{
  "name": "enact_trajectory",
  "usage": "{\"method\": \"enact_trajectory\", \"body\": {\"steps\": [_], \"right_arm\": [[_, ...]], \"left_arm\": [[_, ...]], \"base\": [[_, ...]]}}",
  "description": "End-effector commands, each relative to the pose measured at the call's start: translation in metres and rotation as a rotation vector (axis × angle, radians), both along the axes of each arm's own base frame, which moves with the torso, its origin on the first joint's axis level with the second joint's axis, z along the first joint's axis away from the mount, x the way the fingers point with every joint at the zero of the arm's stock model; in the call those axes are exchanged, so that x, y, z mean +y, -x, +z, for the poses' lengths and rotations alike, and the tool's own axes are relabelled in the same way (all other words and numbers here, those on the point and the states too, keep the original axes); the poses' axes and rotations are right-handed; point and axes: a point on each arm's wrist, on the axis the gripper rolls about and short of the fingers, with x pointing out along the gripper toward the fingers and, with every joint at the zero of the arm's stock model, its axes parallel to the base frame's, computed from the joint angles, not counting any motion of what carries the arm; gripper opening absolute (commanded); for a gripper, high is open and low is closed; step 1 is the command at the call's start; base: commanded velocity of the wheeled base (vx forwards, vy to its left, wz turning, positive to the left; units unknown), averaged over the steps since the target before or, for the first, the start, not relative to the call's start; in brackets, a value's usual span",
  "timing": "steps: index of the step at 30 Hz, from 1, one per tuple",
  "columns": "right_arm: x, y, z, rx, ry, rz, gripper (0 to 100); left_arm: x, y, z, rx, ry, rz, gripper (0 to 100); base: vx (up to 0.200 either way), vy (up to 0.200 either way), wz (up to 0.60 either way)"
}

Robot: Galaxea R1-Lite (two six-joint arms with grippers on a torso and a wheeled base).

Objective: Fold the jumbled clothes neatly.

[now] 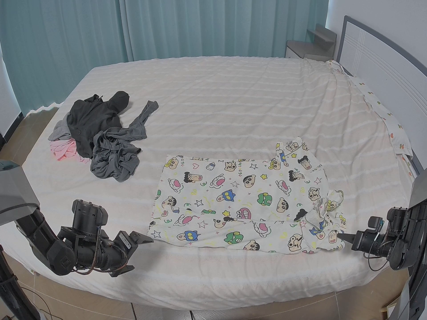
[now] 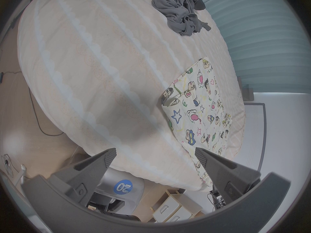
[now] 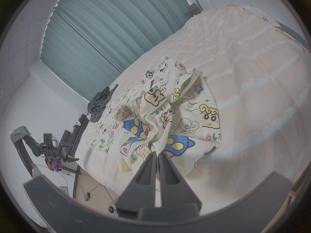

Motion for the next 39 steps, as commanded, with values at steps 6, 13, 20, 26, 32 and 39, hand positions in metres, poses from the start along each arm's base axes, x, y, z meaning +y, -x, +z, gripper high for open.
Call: {"method": "enact_trajectory", "body": {"steps": [6, 13, 20, 26, 32, 39], "right_arm": [[-0.008, -0.005, -0.005, -0.01, 0.005, -0.028, 0], [-0.012, -0.007, -0.009, -0.002, 0.011, -0.05, 0], [-0.013, -0.008, -0.005, -0.021, 0.012, -0.054, 100], [-0.017, -0.002, 0.045, -0.146, -0.033, -0.11, 100], [0.023, -0.003, 0.086, -0.088, -0.372, -0.124, 100], [0.063, -0.037, 0.08, 0.041, -0.354, -0.24, 100]], "left_arm": [[0.0, 0.0, -0.003, 0.01, -0.002, 0.001, 100], [0.0, 0.0, -0.003, 0.01, -0.002, 0.001, 100], [0.0, 0.0, -0.003, 0.01, -0.002, 0.001, 100], [0.0, 0.0, -0.003, 0.01, -0.002, 0.001, 100], [0.0, 0.0, -0.003, 0.01, -0.002, 0.001, 100], [0.0, 0.0, -0.003, 0.01, -0.003, 0.002, 100]], "base": [[0.0, 0.0, 0.0], [0.0, 0.0, 0.0], [0.0, 0.0, 0.0], [0.0, 0.0, 0.0], [0.0, 0.0, 0.0], [0.0, 0.0, 0.0]]}}
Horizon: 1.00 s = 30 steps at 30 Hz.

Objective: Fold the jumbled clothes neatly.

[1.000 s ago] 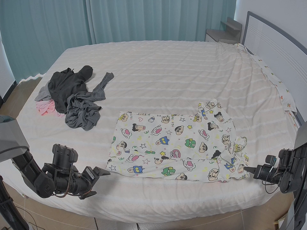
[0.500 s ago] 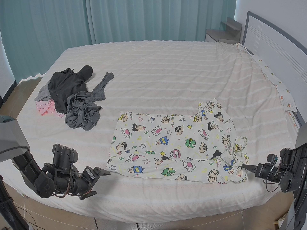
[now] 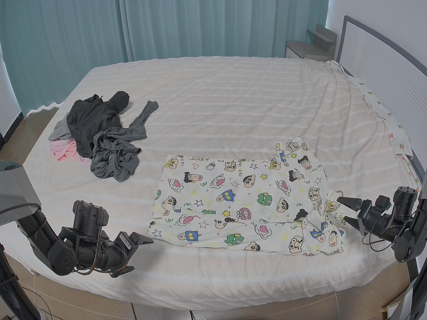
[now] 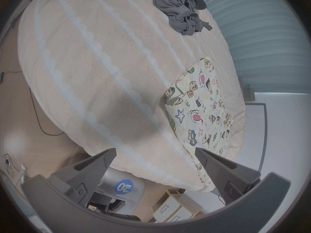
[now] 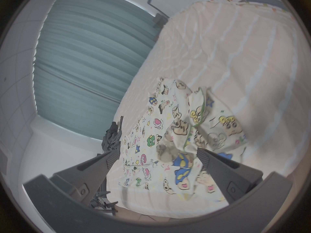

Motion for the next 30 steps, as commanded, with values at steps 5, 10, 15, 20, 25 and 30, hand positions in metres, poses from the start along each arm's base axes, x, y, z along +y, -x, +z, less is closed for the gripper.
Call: {"method": "enact_trajectory", "body": {"steps": [5, 10, 15, 20, 25, 30], "right_arm": [[0.063, -0.05, 0.029, 0.163, 0.052, -0.079, 100], [0.066, -0.068, 0.048, 0.236, 0.053, -0.083, 100], [0.067, -0.096, 0.068, 0.395, 0.036, -0.106, 100], [0.07, -0.11, 0.064, 0.495, 0.063, -0.103, 100], [0.071, -0.119, 0.051, 0.578, 0.112, -0.097, 100], [0.07, -0.125, 0.03, 0.599, 0.242, -0.133, 100]], "left_arm": [[0.0, 0.0, -0.001, 0.0, -0.011, 0.01, 100], [0.0, -0.001, -0.003, 0.003, -0.033, 0.025, 100], [0.0, -0.001, -0.004, 0.004, -0.033, 0.022, 100], [0.0, -0.001, -0.004, 0.004, -0.033, 0.022, 100], [0.0, -0.001, -0.004, 0.006, -0.033, 0.022, 100], [0.0, -0.001, -0.004, 0.004, -0.033, 0.022, 100]], "base": [[0.0, 0.0, 0.0], [0.0, 0.0, 0.0], [0.0, 0.0, 0.0], [0.0, 0.0, 0.0], [0.0, 0.0, 0.0], [0.0, 0.0, 0.0]]}}
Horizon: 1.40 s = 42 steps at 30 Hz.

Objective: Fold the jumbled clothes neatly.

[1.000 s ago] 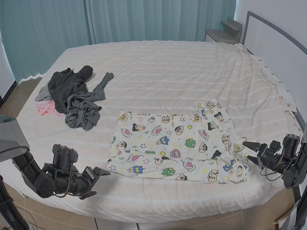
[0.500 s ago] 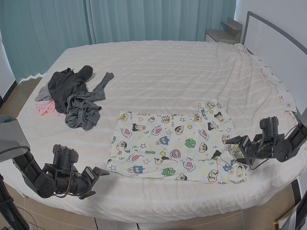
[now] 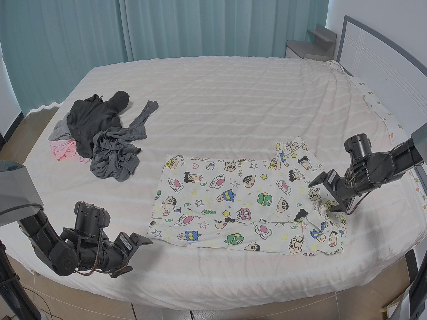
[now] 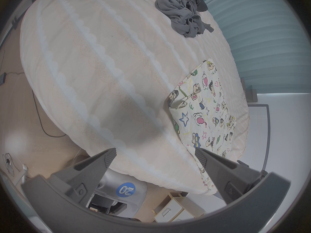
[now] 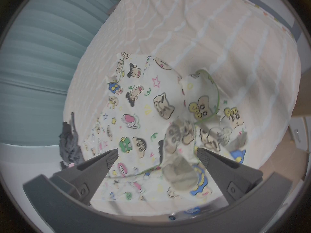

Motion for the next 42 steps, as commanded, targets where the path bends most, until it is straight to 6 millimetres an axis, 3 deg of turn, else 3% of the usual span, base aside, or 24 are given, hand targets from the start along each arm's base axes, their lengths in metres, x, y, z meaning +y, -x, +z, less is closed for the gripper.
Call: {"method": "enact_trajectory", "body": {"steps": [1, 18, 19, 33, 39, 42], "right_arm": [[0.002, -0.012, -0.026, 0.051, 0.074, 0.011, 100], [0.012, -0.018, -0.04, 0.087, 0.088, 0.043, 100], [0.012, -0.018, -0.041, 0.092, 0.089, 0.043, 0], [0.007, -0.011, -0.036, 0.142, 0.109, 0.057, 0], [-0.001, -0.016, -0.003, 0.031, 0.107, -0.024, 0], [0.0, -0.011, 0.003, 0.026, 0.112, -0.041, 0]], "left_arm": [[0.0, 0.0, -0.001, 0.002, -0.001, 0.001, 100], [0.0, 0.0, -0.001, 0.001, -0.002, -0.001, 100], [0.0, 0.0, -0.001, 0.001, -0.002, -0.001, 100], [0.0, 0.0, 0.0, 0.0, -0.003, 0.003, 100], [0.0, 0.0, 0.0, -0.002, -0.002, 0.003, 100], [0.0, 0.0, 0.0, 0.001, -0.003, 0.003, 100]], "base": [[0.0, 0.0, 0.0], [0.0, 0.0, 0.0], [0.0, 0.0, 0.0], [0.0, 0.0, 0.0], [0.0, 0.0, 0.0], [0.0, 0.0, 0.0]]}}
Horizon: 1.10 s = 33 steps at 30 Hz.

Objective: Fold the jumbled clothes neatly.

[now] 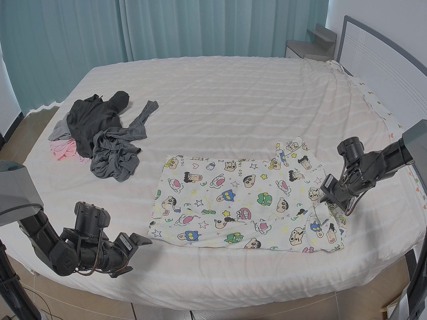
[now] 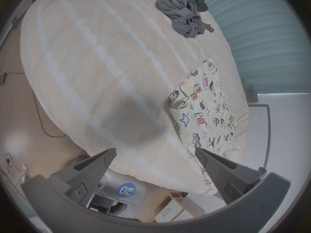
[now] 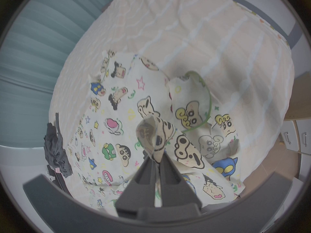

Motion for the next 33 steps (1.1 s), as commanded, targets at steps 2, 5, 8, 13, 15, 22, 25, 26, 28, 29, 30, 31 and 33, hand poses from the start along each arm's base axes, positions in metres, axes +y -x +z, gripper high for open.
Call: {"method": "enact_trajectory", "body": {"steps": [2, 5, 8, 13, 15, 22, 25, 26, 28, 29, 30, 31, 33], "right_arm": [[-0.006, 0.009, 0.037, -0.096, -0.022, -0.023, 0], [-0.011, 0.017, 0.036, -0.073, -0.053, -0.002, 0], [-0.014, 0.028, 0.036, -0.048, -0.066, 0.004, 0], [-0.02, 0.044, 0.016, 0.026, -0.02, 0.094, 0], [-0.02, 0.043, 0.009, 0.044, -0.023, 0.094, 0], [-0.017, 0.03, -0.002, 0.031, -0.041, 0.101, 100], [-0.016, 0.023, -0.002, -0.02, -0.042, 0.091, 100], [-0.016, 0.021, -0.001, -0.043, -0.046, 0.085, 100], [-0.016, 0.019, 0.0, -0.08, -0.056, 0.073, 100], [-0.016, 0.02, 0.002, -0.099, -0.06, 0.069, 100], [-0.016, 0.021, 0.003, -0.114, -0.062, 0.065, 100], [-0.017, 0.023, 0.005, -0.129, -0.066, 0.066, 100], [-0.017, 0.032, 0.007, -0.141, -0.064, 0.078, 100]], "left_arm": [[0.0, 0.001, 0.001, -0.001, 0.0, 0.0, 100], [0.0, 0.001, 0.001, -0.001, 0.0, 0.0, 100], [0.0, 0.001, 0.001, -0.001, 0.0, 0.0, 100], [0.0, 0.001, 0.001, -0.001, 0.0, 0.0, 100], [0.0, 0.001, 0.001, -0.001, 0.001, 0.001, 100], [0.0, 0.001, 0.0, 0.001, 0.001, 0.001, 100], [0.0, 0.001, 0.0, 0.0, 0.0, 0.0, 100], [0.0, 0.001, 0.0, 0.001, 0.001, 0.001, 100], [0.0, 0.001, 0.0, 0.001, 0.001, 0.001, 100], [0.0, 0.001, 0.0, 0.001, 0.001, 0.001, 100], [0.0, 0.001, 0.0, 0.0, 0.0, 0.0, 100], [0.0, 0.001, 0.0, 0.001, 0.001, 0.001, 100], [0.0, 0.001, 0.0, 0.0, 0.0, 0.0, 100]], "base": [[0.0, 0.0, 0.0], [0.0, 0.0, 0.0], [0.0, 0.0, 0.0], [0.0, 0.0, 0.0], [0.0, 0.0, 0.0], [0.0, 0.0, 0.0], [0.0, 0.0, 0.0], [0.0, 0.0, 0.0], [0.0, 0.0, 0.0], [0.0, 0.0, 0.0], [0.0, 0.0, 0.0], [0.0, 0.0, 0.0], [0.0, 0.0, 0.0]]}}
